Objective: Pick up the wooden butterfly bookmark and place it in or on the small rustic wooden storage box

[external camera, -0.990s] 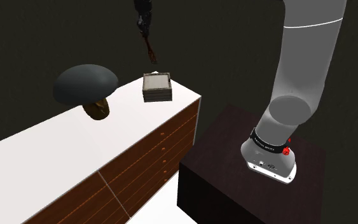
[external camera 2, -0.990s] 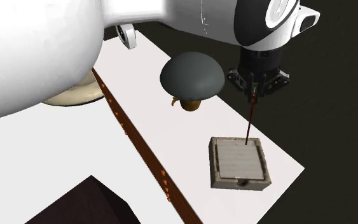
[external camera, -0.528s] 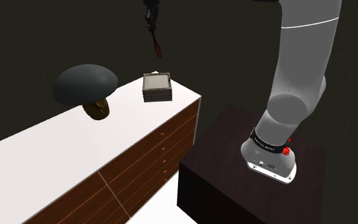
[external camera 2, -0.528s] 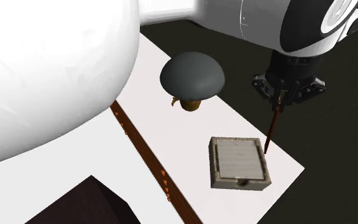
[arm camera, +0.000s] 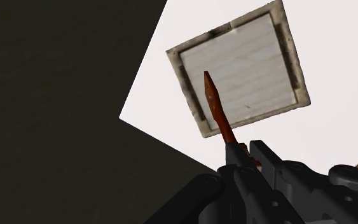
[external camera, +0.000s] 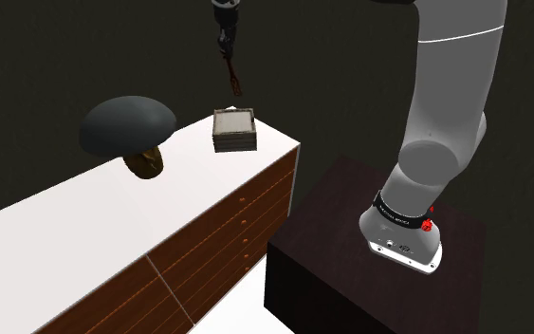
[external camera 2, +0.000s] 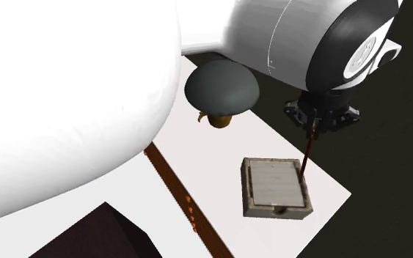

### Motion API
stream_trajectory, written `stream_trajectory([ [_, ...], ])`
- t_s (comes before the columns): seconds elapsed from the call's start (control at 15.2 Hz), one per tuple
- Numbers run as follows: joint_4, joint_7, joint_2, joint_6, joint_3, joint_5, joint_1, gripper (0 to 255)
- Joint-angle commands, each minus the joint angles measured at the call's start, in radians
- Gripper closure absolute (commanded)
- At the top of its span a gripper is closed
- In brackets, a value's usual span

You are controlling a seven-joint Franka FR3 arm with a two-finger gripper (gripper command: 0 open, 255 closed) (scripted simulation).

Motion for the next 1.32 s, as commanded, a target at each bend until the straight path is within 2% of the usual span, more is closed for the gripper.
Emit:
stream_trajectory([
  [0.0, -0.027, 0.002, 0.0, 0.028, -0.001, -0.001, -0.002, 255],
  [1.06, -0.158, 0.036, 0.058, 0.214, -0.008, -0.022, -0.001, 255],
  [1.25, -0.163, 0.038, 0.063, 0.224, -0.008, -0.023, -0.001, 255],
])
